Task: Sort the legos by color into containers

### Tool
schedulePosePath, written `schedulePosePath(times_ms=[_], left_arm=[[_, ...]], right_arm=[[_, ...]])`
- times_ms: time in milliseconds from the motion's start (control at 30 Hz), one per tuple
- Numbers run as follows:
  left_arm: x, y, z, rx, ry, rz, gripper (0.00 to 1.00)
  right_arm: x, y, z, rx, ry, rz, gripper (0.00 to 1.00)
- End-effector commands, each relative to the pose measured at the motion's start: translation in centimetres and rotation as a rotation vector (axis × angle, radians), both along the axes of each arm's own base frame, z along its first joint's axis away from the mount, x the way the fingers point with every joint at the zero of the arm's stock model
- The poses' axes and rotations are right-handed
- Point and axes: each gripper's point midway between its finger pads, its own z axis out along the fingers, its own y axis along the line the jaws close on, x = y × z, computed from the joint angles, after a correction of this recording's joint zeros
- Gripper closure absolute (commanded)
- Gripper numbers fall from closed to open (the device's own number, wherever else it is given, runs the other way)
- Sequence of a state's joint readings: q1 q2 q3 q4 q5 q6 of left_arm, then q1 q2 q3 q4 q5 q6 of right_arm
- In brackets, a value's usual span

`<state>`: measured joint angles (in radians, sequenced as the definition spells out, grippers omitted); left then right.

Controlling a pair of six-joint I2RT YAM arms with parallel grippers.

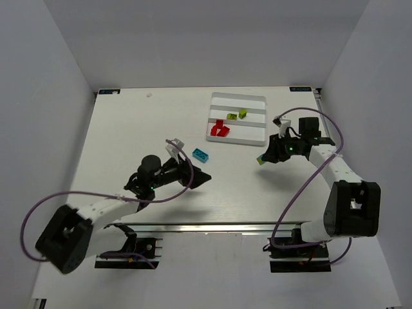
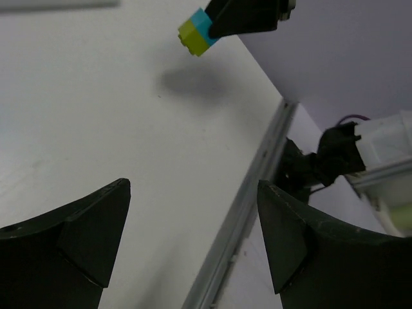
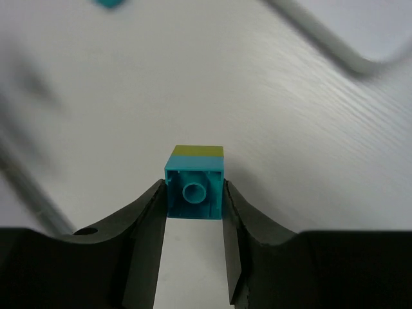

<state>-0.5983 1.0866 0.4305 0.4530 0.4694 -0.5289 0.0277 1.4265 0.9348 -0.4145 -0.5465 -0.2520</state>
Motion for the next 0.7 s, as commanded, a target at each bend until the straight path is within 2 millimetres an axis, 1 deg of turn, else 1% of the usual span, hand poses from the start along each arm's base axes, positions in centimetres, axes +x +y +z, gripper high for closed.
schedulePosePath(times_ms=[0, 67, 100, 133, 167, 200, 233, 267, 300, 333, 367, 400, 433, 467, 500, 533, 567, 600, 633, 667], left_arm=[[-3.9, -2.8, 5.0, -0.346, -0.024, -0.252, 0.1], [-3.9, -4.0, 5.5, -0.396, 0.007, -0.284, 0.1], [-4.2, -4.7, 6.2, -0.422, -0.013, -0.317, 0.08], [-3.7, -5.6, 5.3, -0.418, 0.024, -0.32, 0.08], [-3.4, -6.4, 6.2, -0.446, 0.036, -0.343, 0.08], [-3.9, -7.1, 7.0, -0.478, 0.027, -0.373, 0.08], [-3.5, -7.9, 6.0, -0.475, 0.071, -0.38, 0.06], [-3.1, -8.3, 6.8, -0.51, 0.101, -0.387, 0.05], [-3.4, -8.7, 7.5, -0.545, 0.096, -0.408, 0.05], [-3.5, -9.0, 7.4, -0.56, 0.116, -0.413, 0.05], [-3.0, -9.3, 6.6, -0.574, 0.182, -0.401, 0.05], [-3.0, -9.7, 7.0, -0.599, 0.18, -0.409, 0.05], [-3.0, -10.1, 6.8, -0.604, 0.199, -0.417, 0.05], [-2.7, -10.5, 5.8, -0.599, 0.243, -0.412, 0.04], [-2.7, -10.8, 6.2, -0.62, 0.238, -0.416, 0.04], [-2.6, -10.9, 6.0, -0.625, 0.246, -0.411, 0.04], [-2.8, -11.1, 5.9, -0.637, 0.266, -0.417, 0.04], [-2.6, -11.0, 6.1, -0.663, 0.26, -0.41, 0.04], [-2.8, -11.2, 6.2, -0.677, 0.266, -0.416, 0.05], [-2.8, -11.1, 6.5, -0.696, 0.279, -0.418, 0.04]], right_arm=[[-6.0, 6.4, 6.0, 0.384, -0.034, 0.438, 1.0], [-7.7, 7.6, 8.2, 0.485, -0.06, 0.563, 1.0], [-9.9, 8.2, 9.3, 0.594, 0.031, 0.585, 1.0], [-10.0, 8.4, 9.8, 0.597, -0.083, 0.666, 1.0], [-10.2, 9.1, 10.9, 0.637, -0.129, 0.712, 1.0], [-10.7, 9.2, 11.1, 0.648, -0.13, 0.723, 1.0], [-10.7, 9.3, 11.0, 0.641, -0.159, 0.741, 1.0], [-11.6, 9.6, 10.8, 0.621, -0.196, 0.787, 1.0], [-12.1, 9.7, 10.5, 0.599, -0.23, 0.819, 1.0], [-12.3, 9.8, 10.4, 0.591, -0.274, 0.846, 1.0], [-13.0, 10.1, 10.8, 0.59, -0.303, 0.872, 1.0], [-13.4, 10.2, 10.8, 0.595, -0.322, 0.882, 1.0], [-13.7, 10.3, 10.9, 0.592, -0.357, 0.898, 1.0], [-14.1, 10.4, 11.3, 0.579, -0.43, 0.931, 1.0], [-14.4, 10.4, 11.6, 0.585, -0.451, 0.935, 1.0], [-14.4, 10.5, 11.8, 0.582, -0.472, 0.943, 1.0], [-14.4, 10.5, 12.4, 0.573, -0.518, 0.951, 1.0], [-14.3, 10.4, 12.7, 0.571, -0.545, 0.952, 1.0], [-14.3, 10.5, 12.8, 0.565, -0.569, 0.958, 1.0], [-13.9, 10.5, 13.2, 0.535, -0.652, 0.983, 1.0]])
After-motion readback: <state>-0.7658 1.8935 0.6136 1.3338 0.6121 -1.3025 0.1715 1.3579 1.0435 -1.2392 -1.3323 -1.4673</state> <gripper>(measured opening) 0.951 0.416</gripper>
